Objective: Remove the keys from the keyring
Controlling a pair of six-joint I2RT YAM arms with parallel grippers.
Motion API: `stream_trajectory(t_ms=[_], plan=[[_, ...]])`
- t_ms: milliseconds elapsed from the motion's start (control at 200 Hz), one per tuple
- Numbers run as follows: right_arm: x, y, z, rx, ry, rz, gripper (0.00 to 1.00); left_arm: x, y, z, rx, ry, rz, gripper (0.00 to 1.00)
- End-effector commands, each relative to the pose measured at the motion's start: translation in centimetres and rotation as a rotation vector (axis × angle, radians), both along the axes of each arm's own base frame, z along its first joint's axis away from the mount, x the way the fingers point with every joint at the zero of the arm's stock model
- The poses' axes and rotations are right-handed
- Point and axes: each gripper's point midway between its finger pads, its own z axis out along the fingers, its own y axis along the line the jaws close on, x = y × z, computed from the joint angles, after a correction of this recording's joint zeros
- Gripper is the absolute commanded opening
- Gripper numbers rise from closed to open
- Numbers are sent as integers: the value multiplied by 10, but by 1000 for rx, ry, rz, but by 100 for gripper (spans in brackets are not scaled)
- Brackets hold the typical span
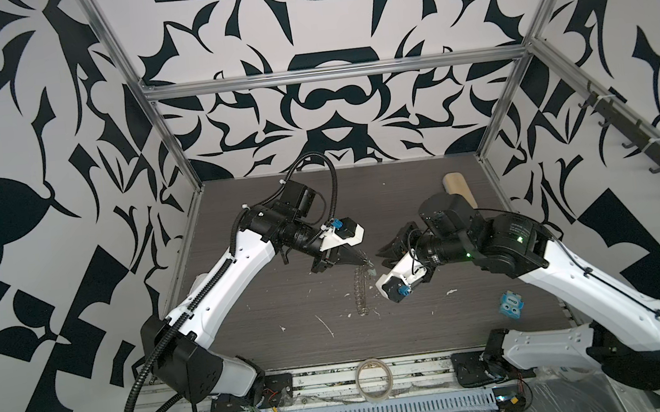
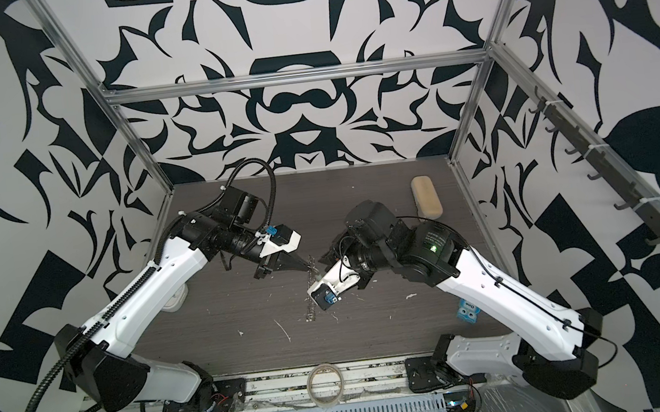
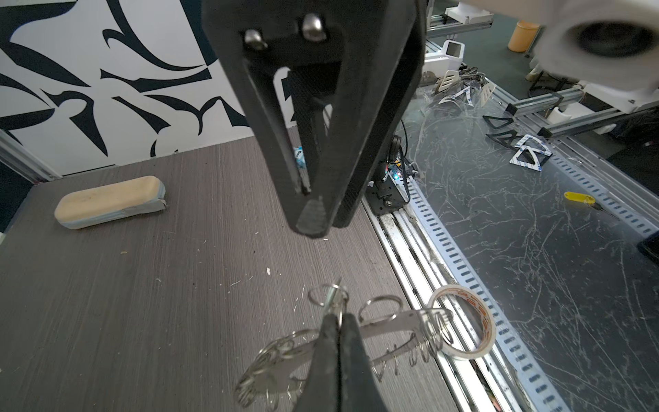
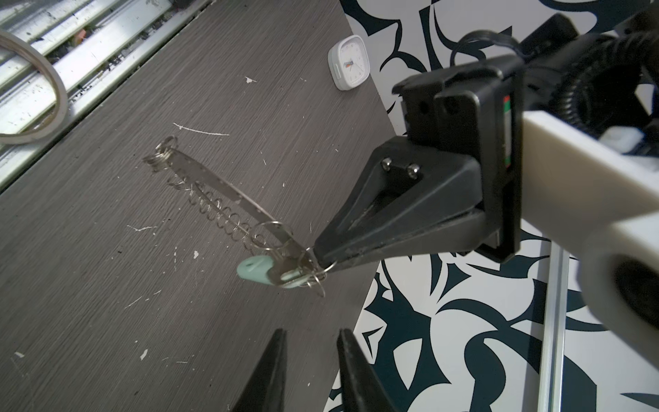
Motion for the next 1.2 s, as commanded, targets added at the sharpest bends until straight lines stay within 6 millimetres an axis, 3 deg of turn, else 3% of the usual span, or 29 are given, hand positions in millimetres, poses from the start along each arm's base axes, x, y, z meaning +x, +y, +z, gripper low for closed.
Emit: stream_trajectory(t_ms=[0, 675, 830, 1010, 1195], plan=[[-7, 4, 13, 22, -10, 40, 29, -7, 1, 11, -25, 34, -32, 0], [-2, 19, 5, 11, -4, 34, 28, -7, 0, 13, -26, 49, -36, 0], [0, 22, 3, 10, 0, 26, 25, -7, 0, 12, -26, 51, -35, 0], [0, 22, 3, 7, 0, 23, 14, -7, 0, 12, -26, 53, -34, 0], [2, 19, 0, -4, -7, 8, 13, -7, 0, 12, -24, 53, -31, 0]])
